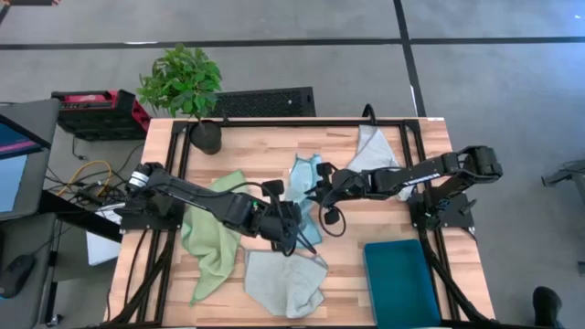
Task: Fold microfiber towels
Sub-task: Fold the blue microfiber towel
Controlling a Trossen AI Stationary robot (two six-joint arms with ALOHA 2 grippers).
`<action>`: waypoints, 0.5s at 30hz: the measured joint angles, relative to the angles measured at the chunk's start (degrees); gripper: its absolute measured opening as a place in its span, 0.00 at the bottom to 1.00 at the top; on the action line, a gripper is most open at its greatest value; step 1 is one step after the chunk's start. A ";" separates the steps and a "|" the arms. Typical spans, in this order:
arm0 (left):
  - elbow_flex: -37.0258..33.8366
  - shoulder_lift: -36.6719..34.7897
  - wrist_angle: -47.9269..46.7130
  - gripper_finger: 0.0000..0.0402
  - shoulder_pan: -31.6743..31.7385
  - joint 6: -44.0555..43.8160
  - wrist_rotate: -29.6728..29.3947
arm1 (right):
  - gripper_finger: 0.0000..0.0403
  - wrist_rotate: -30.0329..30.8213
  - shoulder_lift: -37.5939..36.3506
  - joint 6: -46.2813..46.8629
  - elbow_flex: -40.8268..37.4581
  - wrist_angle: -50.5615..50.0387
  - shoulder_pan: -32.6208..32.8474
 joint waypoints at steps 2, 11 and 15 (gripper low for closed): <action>0.85 0.00 -0.17 0.00 -0.06 0.88 0.00 | 0.21 -0.10 0.00 0.04 0.00 -0.01 -0.26; 5.23 0.00 -3.93 0.00 -0.14 2.18 -0.02 | 0.21 -0.28 0.00 0.09 0.00 -0.02 -0.30; 7.29 0.00 -6.46 0.00 -0.14 2.21 -0.02 | 0.21 -1.38 0.00 0.09 0.00 -0.20 -0.30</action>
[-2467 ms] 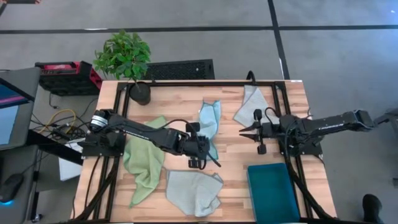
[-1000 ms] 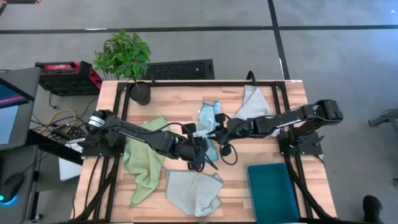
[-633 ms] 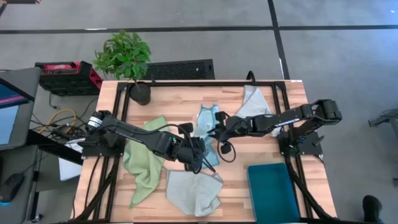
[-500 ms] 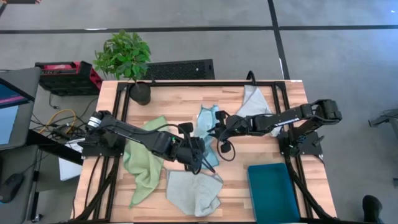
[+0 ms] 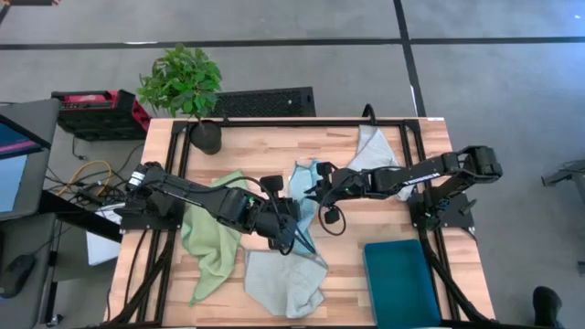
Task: Fold microfiber towels
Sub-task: Fold the blue microfiber towel
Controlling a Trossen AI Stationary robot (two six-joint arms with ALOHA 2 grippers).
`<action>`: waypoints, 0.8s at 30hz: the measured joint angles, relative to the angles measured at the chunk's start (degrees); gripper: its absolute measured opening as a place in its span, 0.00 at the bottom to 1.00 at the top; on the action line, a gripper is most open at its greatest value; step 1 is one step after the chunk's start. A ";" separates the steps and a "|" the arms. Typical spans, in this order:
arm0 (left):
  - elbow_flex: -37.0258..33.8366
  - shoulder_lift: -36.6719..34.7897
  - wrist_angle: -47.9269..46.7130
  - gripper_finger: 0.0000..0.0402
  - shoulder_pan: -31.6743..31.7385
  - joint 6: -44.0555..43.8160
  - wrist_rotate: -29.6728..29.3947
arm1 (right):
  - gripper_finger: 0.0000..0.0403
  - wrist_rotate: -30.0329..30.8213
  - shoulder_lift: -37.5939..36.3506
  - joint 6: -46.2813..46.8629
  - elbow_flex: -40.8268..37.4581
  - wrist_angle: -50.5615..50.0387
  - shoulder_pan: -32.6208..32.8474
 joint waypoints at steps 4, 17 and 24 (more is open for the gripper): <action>1.92 0.00 -1.01 0.00 -0.07 1.19 0.01 | 0.21 -0.94 0.00 0.00 -0.02 -0.15 -0.01; 8.25 0.00 -4.21 0.00 -0.15 3.62 -1.29 | 0.21 -0.90 7.20 0.00 -0.13 1.93 -0.37; 10.98 0.00 -8.14 0.00 -0.15 3.62 -1.29 | 0.21 -0.22 8.20 -0.04 -0.11 3.50 -0.40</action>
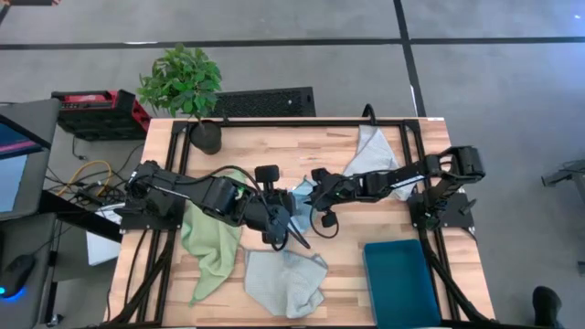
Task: Fold microfiber towels
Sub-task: Fold the blue microfiber towel
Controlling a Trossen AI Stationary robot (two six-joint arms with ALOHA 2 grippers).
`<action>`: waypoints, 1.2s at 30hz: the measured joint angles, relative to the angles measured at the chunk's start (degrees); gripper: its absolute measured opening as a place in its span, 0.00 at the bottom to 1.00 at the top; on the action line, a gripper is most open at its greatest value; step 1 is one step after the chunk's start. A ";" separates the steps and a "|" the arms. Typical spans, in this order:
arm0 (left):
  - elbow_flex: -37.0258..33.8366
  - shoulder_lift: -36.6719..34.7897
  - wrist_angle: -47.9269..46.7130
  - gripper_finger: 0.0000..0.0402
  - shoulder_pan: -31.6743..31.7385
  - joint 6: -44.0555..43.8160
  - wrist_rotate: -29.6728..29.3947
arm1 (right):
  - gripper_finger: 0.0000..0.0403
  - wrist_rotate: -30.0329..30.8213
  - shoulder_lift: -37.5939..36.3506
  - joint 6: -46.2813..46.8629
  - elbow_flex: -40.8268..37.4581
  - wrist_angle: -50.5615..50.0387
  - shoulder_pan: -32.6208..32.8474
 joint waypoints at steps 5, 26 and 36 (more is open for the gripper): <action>2.79 0.02 -2.86 0.00 0.00 -0.04 -0.02 | 0.21 0.13 -0.02 0.08 0.00 0.23 -1.13; 8.05 0.02 -13.05 0.00 -0.65 -2.39 -1.24 | 0.14 0.11 -0.02 0.96 0.00 -0.24 -3.44; 10.89 -0.72 -15.01 0.00 -1.12 -2.13 -3.18 | 0.14 0.11 -0.02 1.34 0.02 -1.74 -3.80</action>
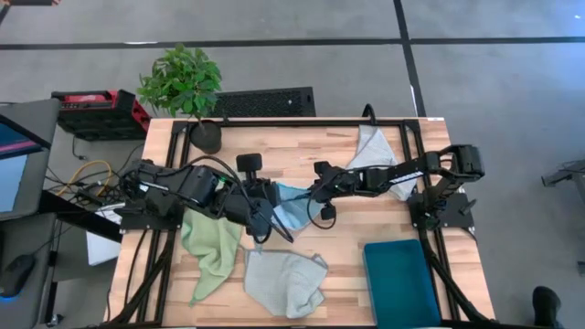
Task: Fold microfiber towels
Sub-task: Fold the blue microfiber towel
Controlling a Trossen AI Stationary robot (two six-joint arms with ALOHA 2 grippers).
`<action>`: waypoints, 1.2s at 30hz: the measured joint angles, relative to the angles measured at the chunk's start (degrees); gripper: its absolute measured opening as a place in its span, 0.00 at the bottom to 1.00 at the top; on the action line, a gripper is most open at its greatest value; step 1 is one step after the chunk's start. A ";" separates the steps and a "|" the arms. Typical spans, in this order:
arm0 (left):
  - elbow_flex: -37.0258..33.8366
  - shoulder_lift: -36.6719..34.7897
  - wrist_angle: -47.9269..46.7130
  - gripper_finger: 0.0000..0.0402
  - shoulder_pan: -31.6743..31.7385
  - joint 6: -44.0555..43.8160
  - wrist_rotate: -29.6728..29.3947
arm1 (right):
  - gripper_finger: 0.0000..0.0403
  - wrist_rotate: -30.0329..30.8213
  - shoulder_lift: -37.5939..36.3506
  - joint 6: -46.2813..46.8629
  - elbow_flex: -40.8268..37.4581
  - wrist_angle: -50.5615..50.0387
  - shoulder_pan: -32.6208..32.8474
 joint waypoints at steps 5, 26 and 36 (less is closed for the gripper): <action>2.96 -0.09 -0.72 0.00 0.00 0.01 -0.08 | 0.12 0.00 0.00 1.42 0.00 -0.20 -0.01; 1.91 -0.11 -2.89 0.00 -0.28 -5.37 -1.15 | 0.01 16.76 -25.75 6.70 0.04 -16.62 3.23; -7.98 -2.40 -2.80 0.00 -1.72 -10.69 -1.15 | 0.00 16.72 -36.93 11.02 0.04 -24.96 3.86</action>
